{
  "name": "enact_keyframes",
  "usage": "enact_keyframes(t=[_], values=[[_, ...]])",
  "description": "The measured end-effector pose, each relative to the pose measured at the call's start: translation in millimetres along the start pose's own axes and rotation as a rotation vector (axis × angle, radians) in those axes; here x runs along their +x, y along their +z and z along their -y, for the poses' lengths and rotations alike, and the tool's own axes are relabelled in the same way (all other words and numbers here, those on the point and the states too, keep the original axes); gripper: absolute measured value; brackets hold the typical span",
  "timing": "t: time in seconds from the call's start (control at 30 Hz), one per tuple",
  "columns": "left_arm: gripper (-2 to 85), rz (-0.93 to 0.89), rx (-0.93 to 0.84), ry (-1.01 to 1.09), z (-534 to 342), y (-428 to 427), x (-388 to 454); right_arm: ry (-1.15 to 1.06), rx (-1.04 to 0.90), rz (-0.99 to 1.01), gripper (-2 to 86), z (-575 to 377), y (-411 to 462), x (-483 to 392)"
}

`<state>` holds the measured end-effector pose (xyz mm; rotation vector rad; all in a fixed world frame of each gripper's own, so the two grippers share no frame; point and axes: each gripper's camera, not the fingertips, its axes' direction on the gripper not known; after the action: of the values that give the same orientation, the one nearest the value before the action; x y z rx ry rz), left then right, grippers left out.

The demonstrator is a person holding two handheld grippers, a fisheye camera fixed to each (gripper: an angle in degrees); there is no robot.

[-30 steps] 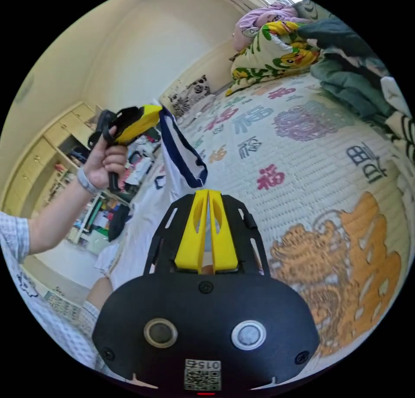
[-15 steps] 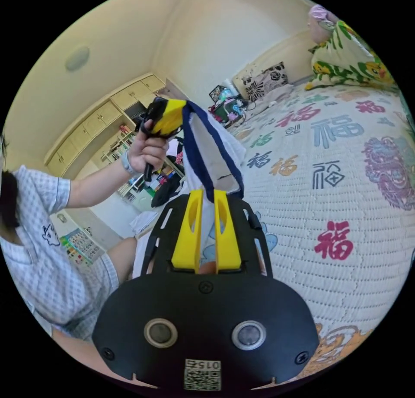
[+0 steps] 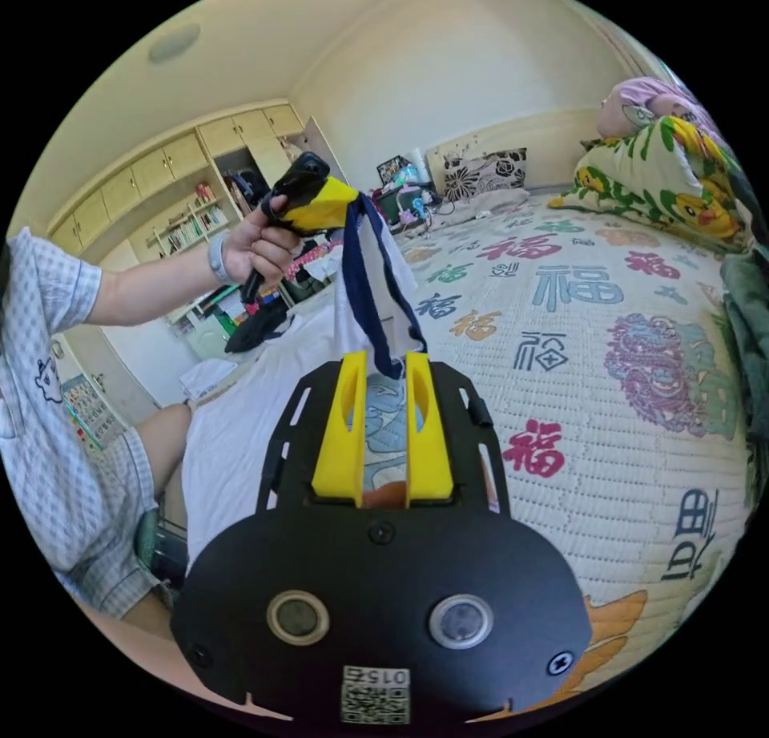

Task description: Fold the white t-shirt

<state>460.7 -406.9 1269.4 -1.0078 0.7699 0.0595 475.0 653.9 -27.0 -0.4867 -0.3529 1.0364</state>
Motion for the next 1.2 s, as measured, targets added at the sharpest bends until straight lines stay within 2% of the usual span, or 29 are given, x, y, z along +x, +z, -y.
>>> enact_keyframes(t=[0.17, 0.3, 0.5, 0.63, 0.73, 0.8, 0.9, 0.97, 1.1, 1.2], values=[[-0.8, -0.008, -0.002, -0.006, -5, 0, -10, -0.135, -0.094, -0.042, 2.0, 24, 24, -24], [-0.8, 0.017, 0.006, -0.015, -13, -3, -19, -0.111, -0.128, -0.056, -0.1, 38, 39, -30], [-0.8, 0.088, 0.202, -0.155, -34, -7, -55, 0.052, -0.081, -0.211, -0.6, 36, 13, -33], [-0.8, 0.117, 0.287, -0.255, -68, -8, -79, 0.029, -0.104, -0.297, -0.9, 57, 12, -60], [-0.8, 0.092, 0.389, -0.293, -113, -29, -86, -0.120, -0.163, -0.376, -1.0, 78, 32, -108], [-0.7, 0.108, 0.432, -0.312, -150, -44, -88, -0.301, -0.242, -0.432, -1.0, 87, 60, -153], [-0.5, 0.196, 0.439, -0.419, -215, -60, -101, -0.453, -0.381, -0.447, -1.0, 83, 105, -189], [-0.2, 0.230, 0.436, -0.504, -250, -66, -111, -0.470, -0.443, -0.424, -1.0, 78, 128, -198], [2.7, 0.306, 0.430, -0.516, -293, -76, -106, -0.346, -0.434, -0.399, -0.7, 79, 136, -200], [5.1, 0.377, 0.429, -0.412, -288, -75, -88, -0.155, -0.358, -0.358, 0.1, 90, 127, -181]])
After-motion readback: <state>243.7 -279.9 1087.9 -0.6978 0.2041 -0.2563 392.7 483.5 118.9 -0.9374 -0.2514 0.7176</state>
